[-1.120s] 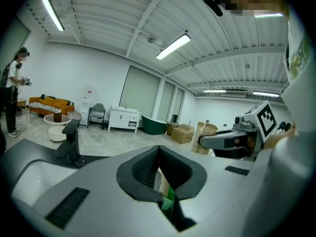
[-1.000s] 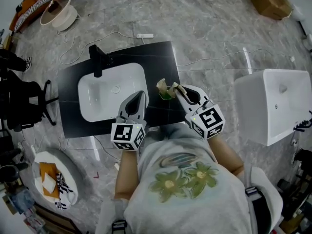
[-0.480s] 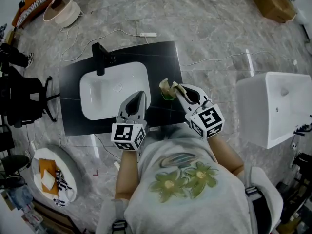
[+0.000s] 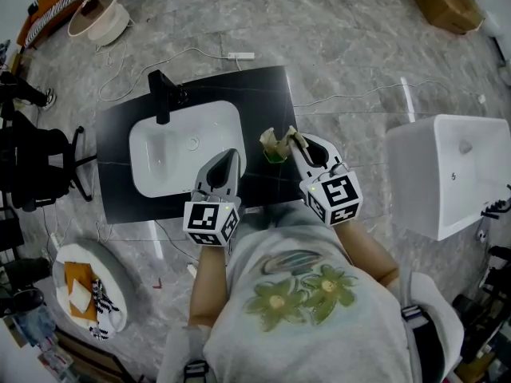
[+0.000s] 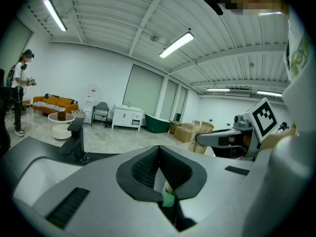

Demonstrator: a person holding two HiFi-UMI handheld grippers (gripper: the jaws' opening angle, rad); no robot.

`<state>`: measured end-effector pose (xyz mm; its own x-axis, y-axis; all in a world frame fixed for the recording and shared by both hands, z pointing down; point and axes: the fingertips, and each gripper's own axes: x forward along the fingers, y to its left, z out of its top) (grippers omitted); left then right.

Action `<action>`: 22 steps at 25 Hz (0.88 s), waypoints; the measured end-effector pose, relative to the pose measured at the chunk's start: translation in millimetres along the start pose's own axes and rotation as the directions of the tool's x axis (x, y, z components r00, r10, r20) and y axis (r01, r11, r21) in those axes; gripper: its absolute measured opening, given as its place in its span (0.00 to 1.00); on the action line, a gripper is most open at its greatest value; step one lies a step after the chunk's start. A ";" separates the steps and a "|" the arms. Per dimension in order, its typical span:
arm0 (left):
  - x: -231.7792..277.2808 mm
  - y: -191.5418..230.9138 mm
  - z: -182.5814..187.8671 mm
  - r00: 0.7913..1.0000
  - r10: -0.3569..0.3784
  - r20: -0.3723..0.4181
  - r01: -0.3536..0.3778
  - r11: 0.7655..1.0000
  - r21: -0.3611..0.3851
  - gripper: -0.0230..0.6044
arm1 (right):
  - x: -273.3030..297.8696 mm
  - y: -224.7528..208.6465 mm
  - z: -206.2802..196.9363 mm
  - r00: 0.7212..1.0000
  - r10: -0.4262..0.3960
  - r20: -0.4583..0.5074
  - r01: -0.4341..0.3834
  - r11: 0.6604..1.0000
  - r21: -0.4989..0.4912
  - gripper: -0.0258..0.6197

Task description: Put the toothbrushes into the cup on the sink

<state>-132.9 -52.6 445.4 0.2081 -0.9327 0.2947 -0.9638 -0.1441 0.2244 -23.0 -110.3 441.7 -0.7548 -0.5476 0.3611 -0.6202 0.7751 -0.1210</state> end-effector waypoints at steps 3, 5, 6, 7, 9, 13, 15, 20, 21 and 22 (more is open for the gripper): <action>0.9 -0.4 0.1 1.000 -0.003 -0.001 0.003 1.000 0.001 0.07 | -0.1 -1.4 -0.5 1.000 -0.026 0.004 0.026 1.000 0.003 0.13; 1.2 -0.3 -0.3 1.000 -0.005 -0.003 0.005 1.000 0.003 0.07 | 0.2 -1.9 -1.9 0.999 -0.046 0.008 0.046 0.999 0.011 0.13; 1.2 -0.2 -0.7 1.000 -0.006 -0.004 0.006 1.000 0.003 0.07 | 0.4 -1.8 -2.8 0.998 -0.055 0.008 0.055 0.998 0.015 0.13; 1.0 -0.1 -1.2 1.000 -0.007 -0.005 0.007 1.000 0.003 0.07 | 0.6 -1.5 -3.9 0.998 -0.062 0.007 0.062 0.998 0.016 0.13; 0.2 0.5 -2.1 1.000 -0.007 -0.007 0.007 1.000 0.002 0.07 | 1.0 0.2 -6.6 0.997 -0.071 0.004 0.071 0.997 0.011 0.13; 0.0 2.1 -2.4 1.000 -0.008 -0.010 0.008 1.000 0.002 0.07 | 3.0 1.3 -13.7 0.997 -0.074 -0.019 0.074 0.997 0.006 0.13; 0.2 2.5 -2.2 1.000 -0.008 -0.010 0.008 1.000 0.002 0.07 | 2.9 0.2 -15.3 0.997 -0.077 -0.023 0.077 0.997 0.006 0.13; 0.2 3.5 -2.7 1.000 -0.013 -0.013 0.013 1.000 0.003 0.07 | 3.5 -0.6 -19.3 0.996 -0.079 -0.035 0.079 0.997 0.004 0.13; 0.6 3.4 -3.1 1.000 -0.015 -0.015 0.015 1.000 0.004 0.07 | 3.9 -0.5 -20.5 0.996 -0.078 -0.038 0.078 0.997 0.003 0.13; 1.0 3.1 -3.5 1.000 -0.017 -0.017 0.017 1.000 0.005 0.07 | 4.2 -0.4 -21.8 0.996 -0.078 -0.041 0.078 0.997 0.002 0.13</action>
<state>-135.1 -52.7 449.6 0.2269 -0.9245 0.3063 -0.9610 -0.1615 0.2245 -21.2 -106.0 463.4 -0.6948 -0.5929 0.4071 -0.6777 0.7293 -0.0944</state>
